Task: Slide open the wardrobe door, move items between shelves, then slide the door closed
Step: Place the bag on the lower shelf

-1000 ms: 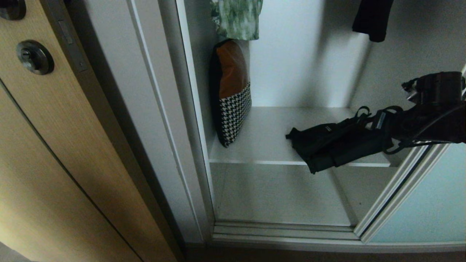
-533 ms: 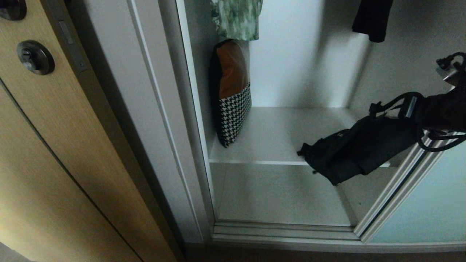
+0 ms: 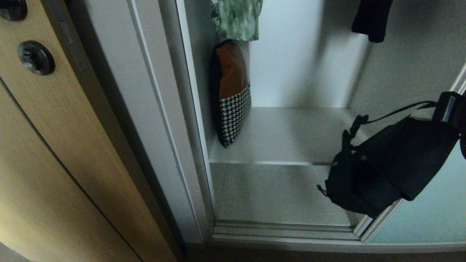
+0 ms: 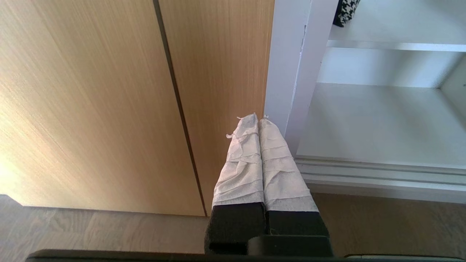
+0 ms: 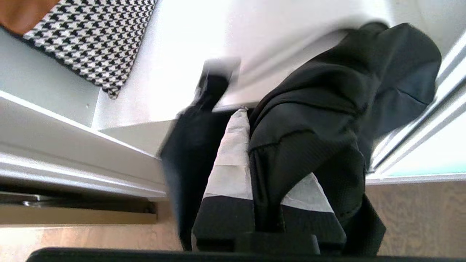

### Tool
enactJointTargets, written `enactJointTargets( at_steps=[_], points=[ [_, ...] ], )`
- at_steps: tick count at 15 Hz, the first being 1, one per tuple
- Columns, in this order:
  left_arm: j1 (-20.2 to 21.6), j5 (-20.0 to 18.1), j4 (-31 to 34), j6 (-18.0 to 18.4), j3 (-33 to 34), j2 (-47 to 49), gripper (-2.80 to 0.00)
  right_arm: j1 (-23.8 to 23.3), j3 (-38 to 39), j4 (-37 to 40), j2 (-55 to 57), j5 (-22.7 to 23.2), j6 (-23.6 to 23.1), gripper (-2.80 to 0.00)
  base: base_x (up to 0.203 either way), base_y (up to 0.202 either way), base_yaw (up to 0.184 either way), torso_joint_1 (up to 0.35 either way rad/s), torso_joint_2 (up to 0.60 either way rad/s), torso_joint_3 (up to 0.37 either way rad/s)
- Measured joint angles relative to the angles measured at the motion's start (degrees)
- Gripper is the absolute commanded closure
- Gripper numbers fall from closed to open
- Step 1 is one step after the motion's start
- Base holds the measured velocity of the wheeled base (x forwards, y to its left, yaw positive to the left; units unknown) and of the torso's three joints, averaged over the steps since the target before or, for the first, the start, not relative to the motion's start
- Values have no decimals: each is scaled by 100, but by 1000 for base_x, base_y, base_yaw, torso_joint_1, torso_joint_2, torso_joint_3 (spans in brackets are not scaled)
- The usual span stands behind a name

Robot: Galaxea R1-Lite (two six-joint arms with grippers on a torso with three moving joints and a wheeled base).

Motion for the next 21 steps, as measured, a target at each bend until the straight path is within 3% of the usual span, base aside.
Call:
enactJointTargets(
  at_steps=[7,11,21],
  points=[
    [0,0,0,-2,0,0,0,-55,333,372,-723,-4,-46,0,0,0,0,0,0,0],
    [0,0,0,-2,0,0,0,-74,1023,408,-1221,-14,-312,0,0,0,0,0,0,0],
    [-2,0,0,0,0,0,0,-85,2383,776,-2799,-199,-342,0,0,0,0,0,0,0]
  ],
)
